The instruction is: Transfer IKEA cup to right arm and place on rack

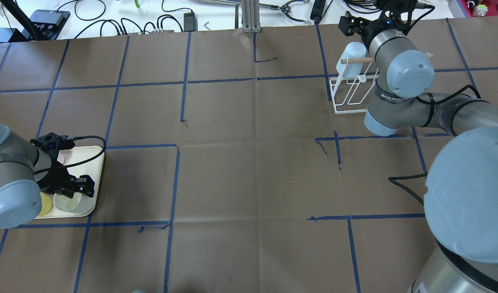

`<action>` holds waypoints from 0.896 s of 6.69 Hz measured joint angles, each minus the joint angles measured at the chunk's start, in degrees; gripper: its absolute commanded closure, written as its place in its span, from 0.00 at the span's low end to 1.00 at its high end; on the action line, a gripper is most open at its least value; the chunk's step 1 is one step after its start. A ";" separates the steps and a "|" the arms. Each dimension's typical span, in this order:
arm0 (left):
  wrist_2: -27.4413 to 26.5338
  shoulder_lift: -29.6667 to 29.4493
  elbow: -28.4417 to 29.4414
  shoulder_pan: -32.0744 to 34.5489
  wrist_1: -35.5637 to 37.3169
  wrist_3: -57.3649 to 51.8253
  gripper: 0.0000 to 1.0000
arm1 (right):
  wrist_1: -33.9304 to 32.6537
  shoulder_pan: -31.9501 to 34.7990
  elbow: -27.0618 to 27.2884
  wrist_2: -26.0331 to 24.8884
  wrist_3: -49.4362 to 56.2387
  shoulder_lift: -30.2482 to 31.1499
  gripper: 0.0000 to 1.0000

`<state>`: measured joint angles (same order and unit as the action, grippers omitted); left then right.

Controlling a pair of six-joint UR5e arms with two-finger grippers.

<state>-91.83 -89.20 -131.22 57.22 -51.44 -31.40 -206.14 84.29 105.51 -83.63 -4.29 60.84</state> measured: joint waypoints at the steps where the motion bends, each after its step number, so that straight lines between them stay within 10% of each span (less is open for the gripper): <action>1: -0.01 0.00 0.62 -0.03 -0.22 0.00 1.00 | 0.03 0.85 0.86 0.10 -1.58 2.02 0.00; 4: 0.01 0.21 5.71 -0.14 -4.48 -0.22 1.00 | 0.04 3.98 6.44 0.50 -10.92 9.48 0.00; 6: 0.22 0.00 19.39 0.08 -19.41 -0.18 1.00 | -0.04 5.59 9.52 3.66 -18.15 13.08 0.00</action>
<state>-91.61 -89.20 -111.83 57.30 -70.85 -31.58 -206.18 89.87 115.02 -79.97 -22.43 73.92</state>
